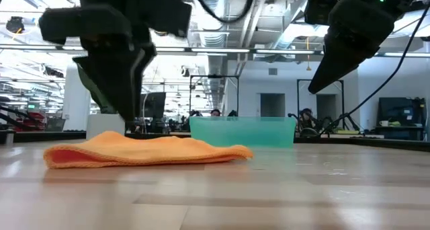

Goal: Roll microfiber towels into tight, uniform cylinder then place into a basket
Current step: Fold the yellow microfiber towel

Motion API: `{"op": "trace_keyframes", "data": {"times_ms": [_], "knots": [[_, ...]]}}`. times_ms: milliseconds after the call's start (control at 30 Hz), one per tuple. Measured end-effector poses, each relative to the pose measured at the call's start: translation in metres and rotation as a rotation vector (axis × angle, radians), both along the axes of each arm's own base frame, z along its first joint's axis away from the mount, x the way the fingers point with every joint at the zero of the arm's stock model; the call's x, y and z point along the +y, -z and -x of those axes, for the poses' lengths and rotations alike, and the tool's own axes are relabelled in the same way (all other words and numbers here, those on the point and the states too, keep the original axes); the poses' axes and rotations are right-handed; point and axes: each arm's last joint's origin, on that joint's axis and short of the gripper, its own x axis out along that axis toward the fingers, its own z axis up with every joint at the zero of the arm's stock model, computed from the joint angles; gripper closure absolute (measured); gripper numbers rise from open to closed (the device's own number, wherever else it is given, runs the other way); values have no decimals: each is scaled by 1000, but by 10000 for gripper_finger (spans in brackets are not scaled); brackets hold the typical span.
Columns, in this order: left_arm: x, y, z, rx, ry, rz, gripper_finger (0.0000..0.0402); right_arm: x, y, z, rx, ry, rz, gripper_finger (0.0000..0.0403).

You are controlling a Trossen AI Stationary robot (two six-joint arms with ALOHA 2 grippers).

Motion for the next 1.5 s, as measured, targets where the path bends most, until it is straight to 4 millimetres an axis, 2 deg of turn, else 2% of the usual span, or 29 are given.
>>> {"op": "trace_keyframes", "data": {"times_ms": [133, 267, 367, 533, 767, 933, 1100, 1300, 1500], "knots": [[3, -5, -1, -74, 30, -171, 255, 0, 0, 0, -2, 0, -1, 274], [17, -8, -6, -156, -3, -391, 255, 0, 0, 0, -3, 0, -2, 274], [32, -9, -12, -184, -88, -415, 255, 0, 0, 0, -4, 0, -2, 274], [57, -6, -16, -166, -233, -372, 255, 0, 0, 0, -3, 0, -1, 274], [93, 15, -10, -135, -479, -305, 255, 0, 0, 0, -3, 0, -1, 274], [109, 29, -11, -173, -593, -215, 255, 0, 0, 0, -4, 1, -1, 274], [114, 39, -17, -225, -614, -92, 255, 0, 0, 0, -4, 0, -1, 274], [110, 47, -30, -337, -510, 61, 255, 0, 0, 0, -4, 0, -1, 274], [103, 45, -41, -420, -385, 197, 255, 0, 0, 0, -4, 1, -1, 274]]}}
